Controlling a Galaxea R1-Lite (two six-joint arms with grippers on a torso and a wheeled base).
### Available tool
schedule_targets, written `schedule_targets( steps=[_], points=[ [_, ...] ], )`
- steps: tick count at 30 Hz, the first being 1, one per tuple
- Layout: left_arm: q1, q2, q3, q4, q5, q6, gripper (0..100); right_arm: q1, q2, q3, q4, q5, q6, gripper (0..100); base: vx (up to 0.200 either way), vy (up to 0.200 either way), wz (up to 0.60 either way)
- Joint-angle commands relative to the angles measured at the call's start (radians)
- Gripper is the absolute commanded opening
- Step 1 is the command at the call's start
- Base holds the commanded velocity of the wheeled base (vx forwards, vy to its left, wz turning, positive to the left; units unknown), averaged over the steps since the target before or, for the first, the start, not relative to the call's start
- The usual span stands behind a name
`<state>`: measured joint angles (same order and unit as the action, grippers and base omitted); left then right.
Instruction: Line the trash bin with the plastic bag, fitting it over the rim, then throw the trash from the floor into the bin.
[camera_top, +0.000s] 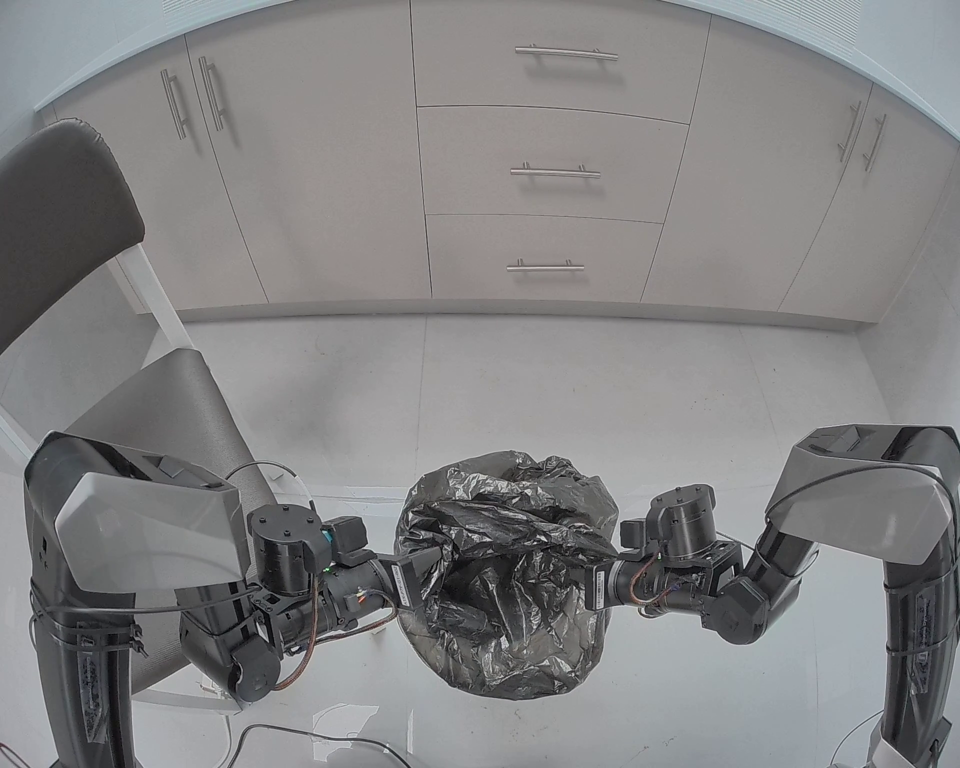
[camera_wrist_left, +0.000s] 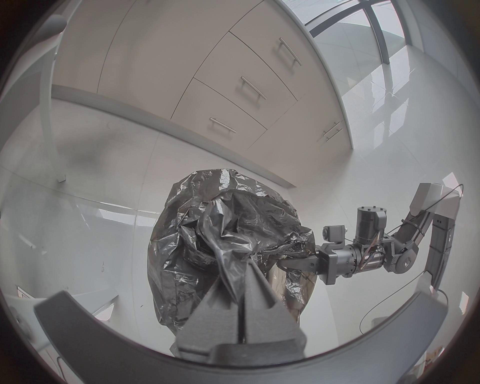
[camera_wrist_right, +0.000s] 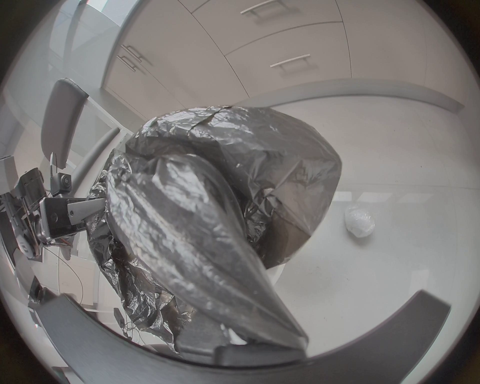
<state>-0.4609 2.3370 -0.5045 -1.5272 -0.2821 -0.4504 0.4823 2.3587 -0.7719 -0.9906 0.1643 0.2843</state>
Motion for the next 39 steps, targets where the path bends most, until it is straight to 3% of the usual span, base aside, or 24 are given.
schedule_targets(
  steps=[1,39],
  points=[
    [0.007,0.019,-0.028,0.001,0.0,-0.001,0,-0.018,0.001,0.043,-0.042,-0.003,-0.014,0,0.0,0.0,0.0],
    [0.083,0.048,-0.048,0.004,0.0,0.009,0,-0.022,0.01,0.022,-0.062,-0.005,-0.011,0,0.0,0.0,0.0]
  ],
)
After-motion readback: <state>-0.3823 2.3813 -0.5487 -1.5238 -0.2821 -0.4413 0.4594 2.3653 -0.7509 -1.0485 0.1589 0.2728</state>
